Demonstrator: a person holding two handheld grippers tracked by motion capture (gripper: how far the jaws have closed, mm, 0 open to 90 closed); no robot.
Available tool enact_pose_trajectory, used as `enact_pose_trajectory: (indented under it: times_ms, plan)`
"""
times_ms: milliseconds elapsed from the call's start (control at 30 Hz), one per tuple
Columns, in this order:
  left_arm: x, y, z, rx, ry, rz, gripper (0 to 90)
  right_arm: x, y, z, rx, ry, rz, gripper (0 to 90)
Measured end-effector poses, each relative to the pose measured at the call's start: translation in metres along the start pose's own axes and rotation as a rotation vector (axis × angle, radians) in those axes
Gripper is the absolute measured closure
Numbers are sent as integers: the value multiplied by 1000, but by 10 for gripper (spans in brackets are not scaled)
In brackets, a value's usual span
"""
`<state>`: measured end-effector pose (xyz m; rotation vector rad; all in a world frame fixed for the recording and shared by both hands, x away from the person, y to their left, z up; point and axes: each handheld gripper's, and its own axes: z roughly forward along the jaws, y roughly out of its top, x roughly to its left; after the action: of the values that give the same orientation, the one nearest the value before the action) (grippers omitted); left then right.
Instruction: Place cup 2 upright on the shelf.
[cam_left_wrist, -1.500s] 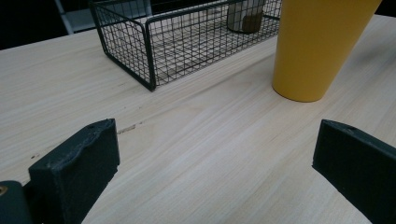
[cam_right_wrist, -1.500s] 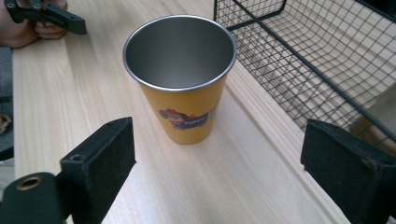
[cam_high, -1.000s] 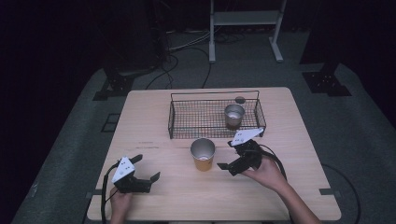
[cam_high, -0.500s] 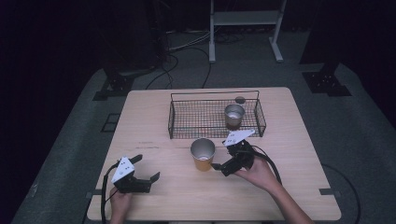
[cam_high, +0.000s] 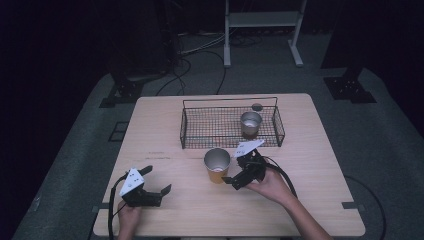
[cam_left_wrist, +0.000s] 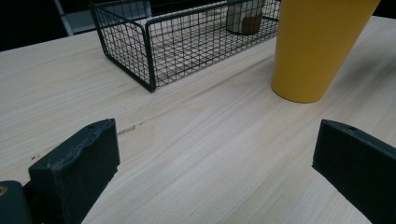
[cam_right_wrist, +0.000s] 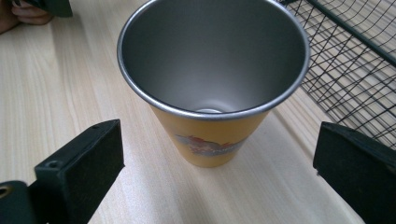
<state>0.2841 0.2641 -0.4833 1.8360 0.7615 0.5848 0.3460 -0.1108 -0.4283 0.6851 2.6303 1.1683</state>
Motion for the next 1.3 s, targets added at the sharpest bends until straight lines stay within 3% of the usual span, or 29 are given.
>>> enact_pose_trajectory:
  times_ms: [1133, 1300]
  plan:
    - [0, 0, 0, -2, -1, 1, 0, 0, 19, 35, 4, 15, 10, 13]
    - [0, 0, 0, -3, -1, 1, 0, 0, 21, 36, -2, 24, 7, 62]
